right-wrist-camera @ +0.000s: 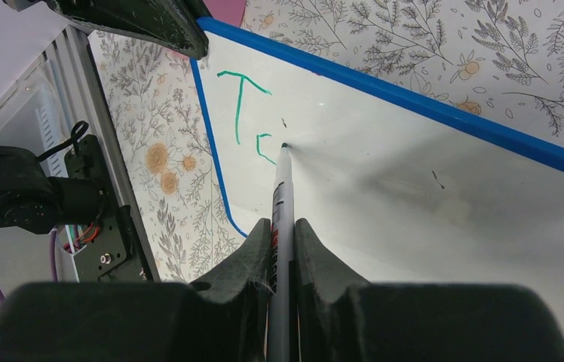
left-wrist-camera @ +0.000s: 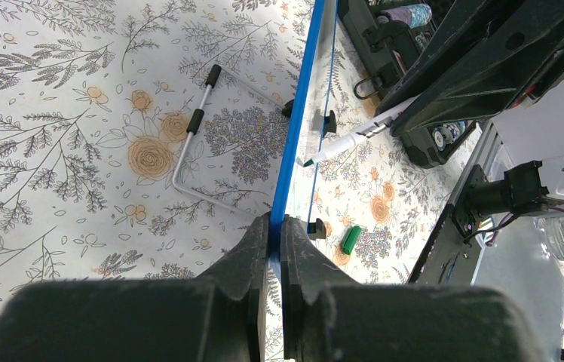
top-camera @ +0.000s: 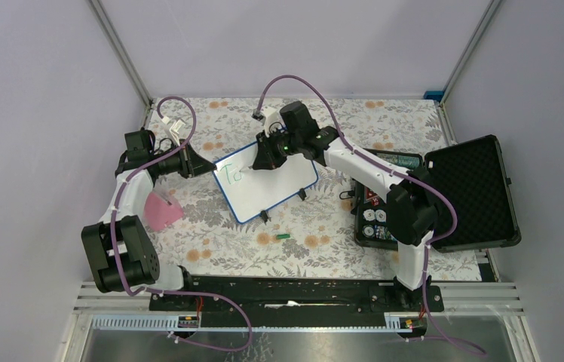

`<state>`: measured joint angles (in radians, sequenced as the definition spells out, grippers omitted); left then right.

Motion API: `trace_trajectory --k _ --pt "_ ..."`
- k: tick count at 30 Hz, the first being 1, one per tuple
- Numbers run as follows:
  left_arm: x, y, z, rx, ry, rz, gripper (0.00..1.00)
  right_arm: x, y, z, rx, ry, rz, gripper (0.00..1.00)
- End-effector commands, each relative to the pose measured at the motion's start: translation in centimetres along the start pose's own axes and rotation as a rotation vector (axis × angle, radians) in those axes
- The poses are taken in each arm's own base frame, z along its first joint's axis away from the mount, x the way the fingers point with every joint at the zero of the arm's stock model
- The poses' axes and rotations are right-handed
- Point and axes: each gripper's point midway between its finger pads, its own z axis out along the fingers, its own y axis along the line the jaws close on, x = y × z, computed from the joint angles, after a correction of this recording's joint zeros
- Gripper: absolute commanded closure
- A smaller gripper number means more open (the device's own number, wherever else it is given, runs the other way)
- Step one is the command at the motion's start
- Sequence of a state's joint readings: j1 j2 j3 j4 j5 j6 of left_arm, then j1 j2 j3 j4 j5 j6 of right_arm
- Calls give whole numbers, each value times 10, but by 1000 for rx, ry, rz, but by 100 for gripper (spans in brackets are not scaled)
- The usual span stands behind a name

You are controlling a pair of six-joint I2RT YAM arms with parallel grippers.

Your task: Write a sentence on the whiteboard

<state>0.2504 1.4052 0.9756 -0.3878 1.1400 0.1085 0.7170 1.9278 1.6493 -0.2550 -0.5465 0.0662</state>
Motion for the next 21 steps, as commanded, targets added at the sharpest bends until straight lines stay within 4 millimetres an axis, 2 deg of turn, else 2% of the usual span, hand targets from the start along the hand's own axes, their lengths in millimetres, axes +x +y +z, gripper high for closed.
trace_trajectory --k 1,16,21 --pt "-20 -8 -5 -8 -35 95 100 -22 11 1 -14 -51 -40 100" --pt "-19 -7 -5 -10 -34 94 100 -15 20 9 -34 -30 -44 100" --pt "-19 -7 -4 -14 -33 96 100 -25 34 -2 -73 -51 -49 100"
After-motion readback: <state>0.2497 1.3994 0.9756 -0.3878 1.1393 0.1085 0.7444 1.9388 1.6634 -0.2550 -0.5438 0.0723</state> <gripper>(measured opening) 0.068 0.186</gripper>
